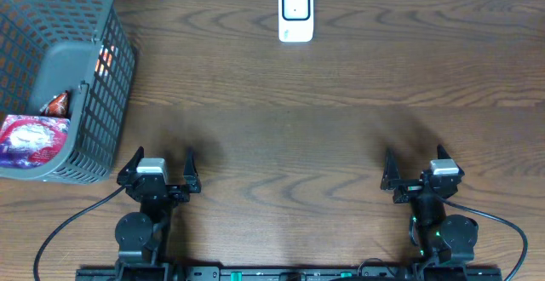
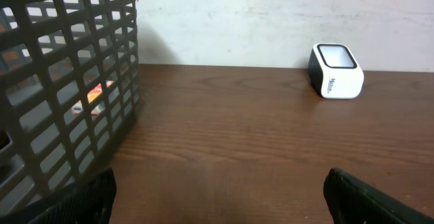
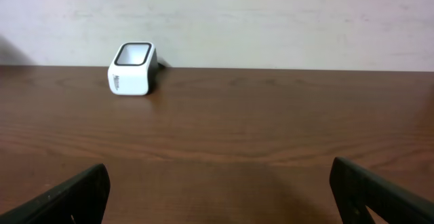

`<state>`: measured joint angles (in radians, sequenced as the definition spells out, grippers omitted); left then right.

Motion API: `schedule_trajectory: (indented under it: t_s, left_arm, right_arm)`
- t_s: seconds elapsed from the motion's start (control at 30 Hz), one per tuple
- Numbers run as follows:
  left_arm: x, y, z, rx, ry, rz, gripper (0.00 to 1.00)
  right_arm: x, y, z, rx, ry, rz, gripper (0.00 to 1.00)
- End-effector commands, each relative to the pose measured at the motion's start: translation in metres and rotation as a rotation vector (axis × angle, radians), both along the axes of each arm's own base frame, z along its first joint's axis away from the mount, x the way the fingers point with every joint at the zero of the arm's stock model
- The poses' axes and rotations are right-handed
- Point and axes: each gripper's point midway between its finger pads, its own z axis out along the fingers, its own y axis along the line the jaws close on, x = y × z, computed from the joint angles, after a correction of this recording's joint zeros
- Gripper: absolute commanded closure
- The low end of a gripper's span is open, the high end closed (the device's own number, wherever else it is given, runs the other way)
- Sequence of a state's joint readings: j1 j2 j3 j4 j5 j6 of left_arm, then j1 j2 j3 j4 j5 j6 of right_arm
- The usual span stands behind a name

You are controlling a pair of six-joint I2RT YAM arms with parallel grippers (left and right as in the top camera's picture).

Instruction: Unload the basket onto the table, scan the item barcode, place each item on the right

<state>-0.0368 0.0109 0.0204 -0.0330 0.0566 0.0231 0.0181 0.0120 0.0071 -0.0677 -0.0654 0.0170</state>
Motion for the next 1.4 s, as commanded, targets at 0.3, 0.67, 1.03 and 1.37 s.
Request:
schedule_trajectory:
  t_s: [0.3,0.67,1.03,1.37]
  left_arm:
    - [-0.0009,0.0,-0.0155,0.002,0.047,0.001,0.02]
    - [-0.0009,0.0,-0.0155,0.002,0.047,0.001,0.02]
    - [-0.0009,0.0,-0.0155,0.002,0.047,0.001,0.02]
    - [-0.001,-0.0043,-0.0144,-0.008,0.042,-0.022,0.02]
  right_arm:
    - [-0.0003,0.0007,-0.0006,-0.012,-0.001,0.002,0.01]
    - [-0.0003,0.0007,-0.0006,-0.011,-0.001,0.002,0.01]
    - [-0.0003,0.0007,-0.0006,-0.011,-0.001,0.002,0.01]
    - [-0.0003,0.0007,-0.0006,-0.011,-0.001,0.002,0.01]
